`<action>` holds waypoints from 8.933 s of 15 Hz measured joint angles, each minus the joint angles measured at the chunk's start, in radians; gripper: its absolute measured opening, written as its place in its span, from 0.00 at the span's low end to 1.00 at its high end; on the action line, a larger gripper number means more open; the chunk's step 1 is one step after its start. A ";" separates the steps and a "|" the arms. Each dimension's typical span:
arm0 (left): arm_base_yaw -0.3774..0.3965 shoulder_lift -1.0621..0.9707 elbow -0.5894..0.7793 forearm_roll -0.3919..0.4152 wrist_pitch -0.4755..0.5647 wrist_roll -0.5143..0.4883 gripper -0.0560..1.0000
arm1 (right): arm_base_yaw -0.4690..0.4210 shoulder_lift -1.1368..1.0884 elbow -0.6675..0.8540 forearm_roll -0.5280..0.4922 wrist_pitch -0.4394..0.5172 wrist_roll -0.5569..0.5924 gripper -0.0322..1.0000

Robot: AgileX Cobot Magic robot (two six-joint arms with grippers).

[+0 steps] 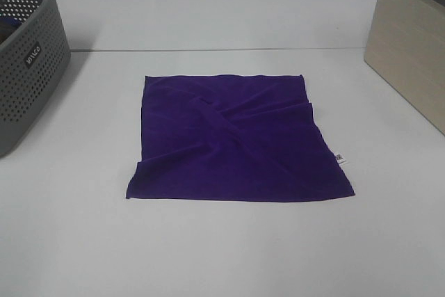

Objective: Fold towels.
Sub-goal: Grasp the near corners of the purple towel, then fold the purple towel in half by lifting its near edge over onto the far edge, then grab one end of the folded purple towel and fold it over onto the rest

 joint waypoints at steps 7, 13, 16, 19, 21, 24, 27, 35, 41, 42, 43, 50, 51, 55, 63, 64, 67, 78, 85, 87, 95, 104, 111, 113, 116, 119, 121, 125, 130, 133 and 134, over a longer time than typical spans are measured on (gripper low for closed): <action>0.000 0.000 0.000 -0.001 0.000 0.000 0.99 | 0.000 0.000 0.000 0.001 0.000 0.000 0.99; 0.000 0.000 0.000 -0.002 0.000 0.000 0.99 | 0.000 0.000 0.000 0.001 0.000 0.000 0.99; 0.000 0.025 -0.009 -0.005 0.012 0.002 0.99 | 0.000 0.018 -0.017 0.012 0.002 0.000 0.99; 0.000 0.533 -0.278 -0.013 0.154 0.010 0.99 | 0.000 0.557 -0.279 -0.013 0.057 0.055 0.99; 0.000 0.808 -0.367 -0.023 0.154 0.010 0.99 | 0.000 0.904 -0.406 -0.040 0.074 0.052 0.99; 0.000 1.086 -0.377 -0.077 0.062 0.058 0.99 | -0.006 1.200 -0.496 -0.039 0.003 0.034 0.99; -0.022 1.337 -0.378 -0.367 -0.100 0.257 0.99 | -0.188 1.364 -0.526 0.100 -0.066 -0.069 0.97; -0.169 1.835 -0.488 -0.656 -0.318 0.486 0.99 | -0.346 1.747 -0.532 0.728 -0.001 -0.746 0.94; -0.169 1.969 -0.553 -0.782 -0.317 0.551 0.99 | -0.346 1.938 -0.532 0.794 -0.075 -0.782 0.94; -0.169 1.983 -0.553 -0.818 -0.315 0.570 0.99 | -0.346 1.967 -0.532 0.819 -0.076 -0.800 0.94; -0.169 1.996 -0.553 -0.847 -0.312 0.594 0.99 | -0.346 1.994 -0.532 0.834 -0.076 -0.811 0.94; -0.169 2.049 -0.565 -0.926 -0.303 0.650 0.99 | -0.273 2.087 -0.541 0.914 -0.123 -0.812 0.92; -0.169 2.049 -0.565 -0.928 -0.301 0.650 0.99 | -0.244 2.089 -0.540 0.929 -0.130 -0.808 0.92; -0.169 2.051 -0.565 -0.937 -0.300 0.650 0.99 | -0.217 2.098 -0.546 0.926 -0.129 -0.795 0.92; -0.169 2.052 -0.565 -0.940 -0.299 0.650 0.99 | -0.217 2.098 -0.541 0.910 -0.123 -0.790 0.91; -0.175 2.053 -0.565 -0.940 -0.300 0.650 0.98 | -0.209 2.103 -0.540 0.911 -0.125 -0.774 0.91; -0.251 2.071 -0.596 -0.946 -0.314 0.622 0.93 | -0.085 2.141 -0.553 0.944 -0.107 -0.740 0.88; -0.418 2.233 -0.835 -0.807 -0.249 0.391 0.25 | 0.166 2.157 -0.672 0.640 -0.246 -0.461 0.32; -0.418 2.161 -0.835 -0.594 -0.171 0.358 0.05 | 0.166 2.142 -0.657 0.653 -0.141 -0.459 0.05; -0.418 2.104 -0.835 -0.537 -0.145 0.326 0.05 | 0.167 2.080 -0.647 0.622 -0.148 -0.424 0.05; -0.420 1.924 -0.835 -0.401 -0.176 0.144 0.05 | 0.171 1.840 -0.713 0.640 -0.154 -0.350 0.05; -0.408 1.999 -0.835 -0.309 -0.652 0.042 0.05 | 0.171 2.132 -1.150 0.623 -0.246 -0.350 0.05; -0.382 2.236 -1.083 -0.293 -0.673 0.043 0.05 | 0.174 2.348 -1.290 0.590 -0.267 -0.349 0.05; -0.382 2.248 -1.099 -0.293 -0.621 0.043 0.05 | 0.174 2.370 -1.302 0.579 -0.278 -0.349 0.05; -0.378 2.248 -1.099 -0.289 -0.556 0.043 0.05 | 0.174 2.371 -1.346 0.577 -0.286 -0.349 0.05; -0.377 2.248 -1.101 -0.287 -0.561 0.041 0.06 | 0.174 2.371 -1.350 0.577 -0.288 -0.349 0.05; -0.377 2.248 -1.101 -0.285 -0.565 0.040 0.10 | 0.174 2.371 -1.350 0.577 -0.298 -0.349 0.09; -0.354 2.248 -1.101 -0.281 -0.579 0.021 0.28 | 0.174 2.371 -1.350 0.570 -0.300 -0.348 0.38; -0.342 2.237 -1.167 -0.280 -0.384 0.017 0.79 | 0.174 2.352 -1.350 0.355 -0.159 -0.286 0.83; -0.303 2.227 -1.295 -0.263 -0.164 0.017 0.79 | 0.174 2.266 -1.350 0.193 -0.067 -0.156 0.84; -0.287 2.229 -1.306 -0.264 -0.134 0.020 0.79 | 0.174 2.248 -1.350 0.177 -0.049 -0.142 0.84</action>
